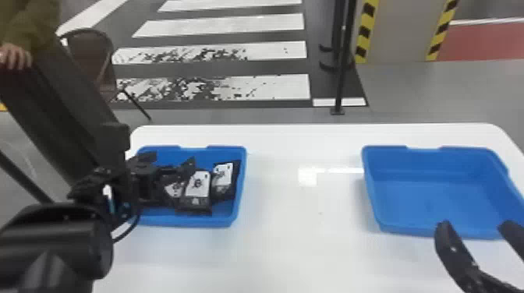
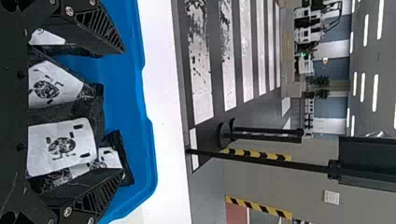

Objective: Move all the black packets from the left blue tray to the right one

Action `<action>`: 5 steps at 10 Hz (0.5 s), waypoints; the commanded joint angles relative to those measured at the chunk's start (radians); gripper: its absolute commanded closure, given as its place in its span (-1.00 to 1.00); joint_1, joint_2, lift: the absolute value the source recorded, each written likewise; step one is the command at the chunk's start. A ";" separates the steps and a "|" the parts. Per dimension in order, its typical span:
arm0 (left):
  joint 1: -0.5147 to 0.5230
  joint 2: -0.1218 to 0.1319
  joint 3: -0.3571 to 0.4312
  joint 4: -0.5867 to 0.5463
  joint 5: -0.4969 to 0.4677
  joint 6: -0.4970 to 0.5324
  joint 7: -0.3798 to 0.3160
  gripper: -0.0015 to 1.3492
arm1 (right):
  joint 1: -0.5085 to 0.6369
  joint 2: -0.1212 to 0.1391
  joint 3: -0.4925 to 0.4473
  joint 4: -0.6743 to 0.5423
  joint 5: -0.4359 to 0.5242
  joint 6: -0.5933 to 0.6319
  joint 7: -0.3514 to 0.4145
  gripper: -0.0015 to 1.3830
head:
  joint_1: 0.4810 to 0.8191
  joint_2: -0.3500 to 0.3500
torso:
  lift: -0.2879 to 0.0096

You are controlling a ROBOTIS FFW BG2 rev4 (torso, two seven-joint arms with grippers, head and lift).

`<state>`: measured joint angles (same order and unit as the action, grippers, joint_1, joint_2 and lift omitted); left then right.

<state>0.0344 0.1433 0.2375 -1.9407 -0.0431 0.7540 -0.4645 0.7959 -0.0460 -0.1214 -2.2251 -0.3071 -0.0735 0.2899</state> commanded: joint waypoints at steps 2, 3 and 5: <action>-0.108 0.024 -0.044 0.059 -0.017 0.112 -0.043 -0.79 | -0.001 0.000 0.004 0.000 0.000 0.007 0.000 -0.84 | 0.27 0.30 | -0.01; -0.145 0.032 -0.058 0.086 -0.031 0.161 -0.071 -0.79 | -0.003 0.000 0.006 0.000 -0.002 0.010 0.002 -0.84 | 0.27 0.27 | -0.01; -0.209 0.038 -0.086 0.143 -0.039 0.228 -0.106 -0.80 | -0.001 0.000 0.008 0.000 -0.004 0.015 0.002 -0.84 | 0.27 0.25 | -0.01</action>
<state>-0.1538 0.1793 0.1571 -1.8167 -0.0768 0.9713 -0.5709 0.7945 -0.0460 -0.1147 -2.2248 -0.3110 -0.0613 0.2921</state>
